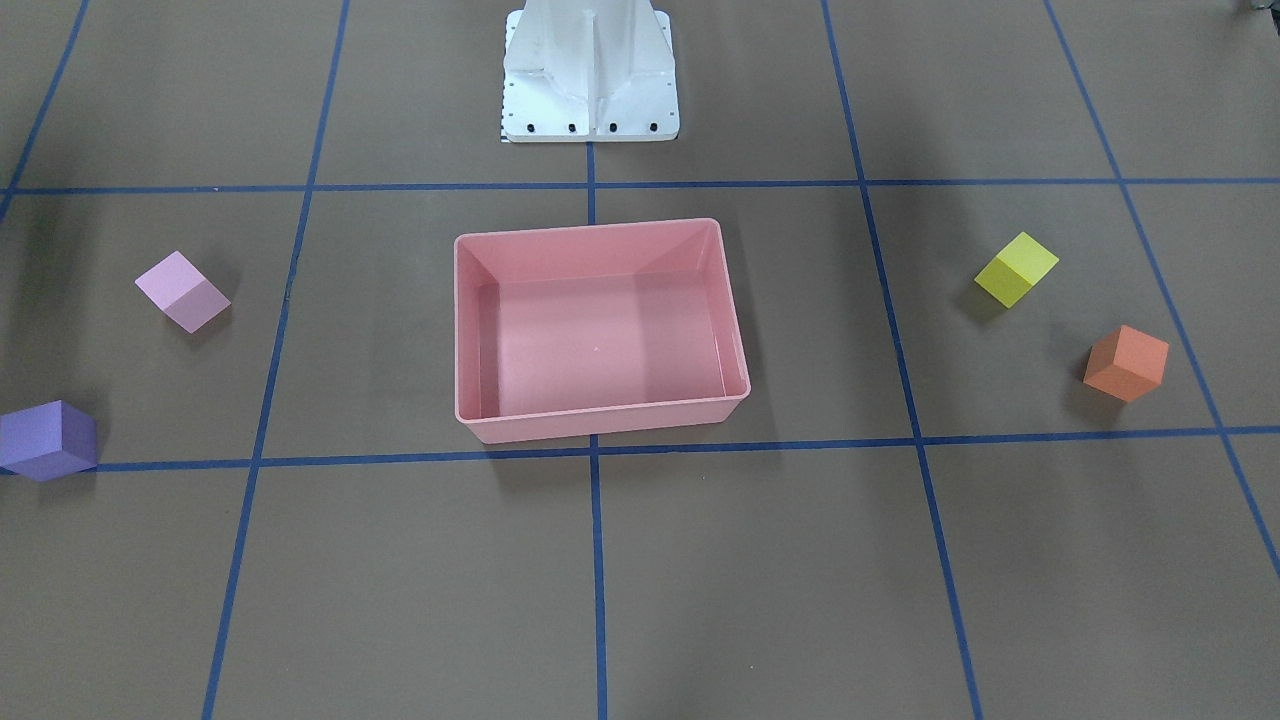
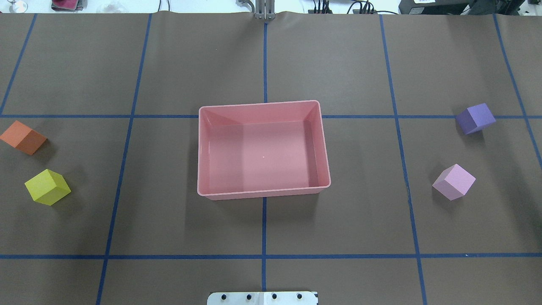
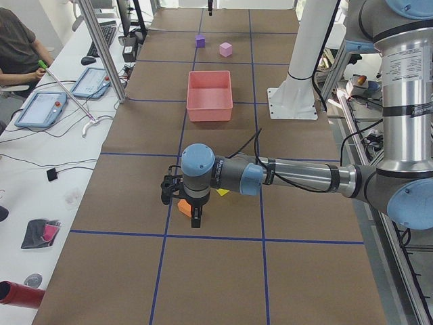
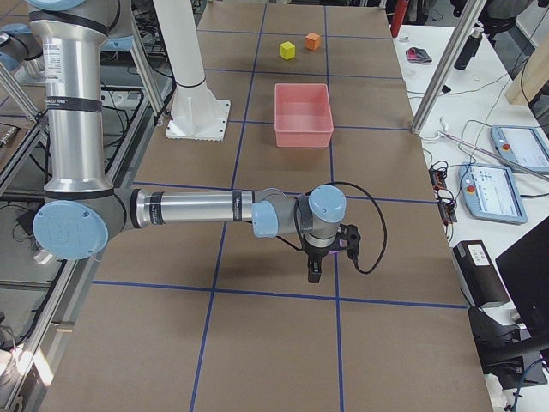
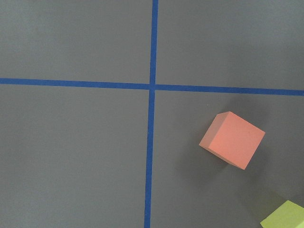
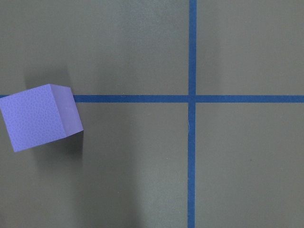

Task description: Place blocks into pink bin with both arms

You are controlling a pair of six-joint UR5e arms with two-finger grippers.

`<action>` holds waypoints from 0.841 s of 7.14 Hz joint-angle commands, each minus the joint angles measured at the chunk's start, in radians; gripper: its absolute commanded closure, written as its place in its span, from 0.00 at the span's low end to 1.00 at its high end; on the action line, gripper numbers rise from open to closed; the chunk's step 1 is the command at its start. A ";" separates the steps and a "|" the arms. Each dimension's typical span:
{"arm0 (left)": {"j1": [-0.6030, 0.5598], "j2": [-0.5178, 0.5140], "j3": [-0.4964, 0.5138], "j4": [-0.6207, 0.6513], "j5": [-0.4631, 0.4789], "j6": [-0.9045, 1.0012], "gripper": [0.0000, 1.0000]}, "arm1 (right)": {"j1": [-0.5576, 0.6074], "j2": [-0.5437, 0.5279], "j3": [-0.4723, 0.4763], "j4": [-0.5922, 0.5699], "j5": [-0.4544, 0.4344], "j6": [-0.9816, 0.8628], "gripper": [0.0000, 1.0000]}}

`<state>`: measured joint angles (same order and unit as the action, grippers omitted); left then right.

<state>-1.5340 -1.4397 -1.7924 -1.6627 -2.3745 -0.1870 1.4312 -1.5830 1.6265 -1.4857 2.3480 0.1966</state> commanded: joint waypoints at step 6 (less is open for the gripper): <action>0.002 0.005 0.010 -0.040 -0.002 0.008 0.00 | -0.005 0.000 -0.005 0.001 0.023 -0.005 0.01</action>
<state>-1.5325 -1.4357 -1.7822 -1.6869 -2.3749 -0.1784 1.4285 -1.5816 1.6265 -1.4849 2.3633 0.1947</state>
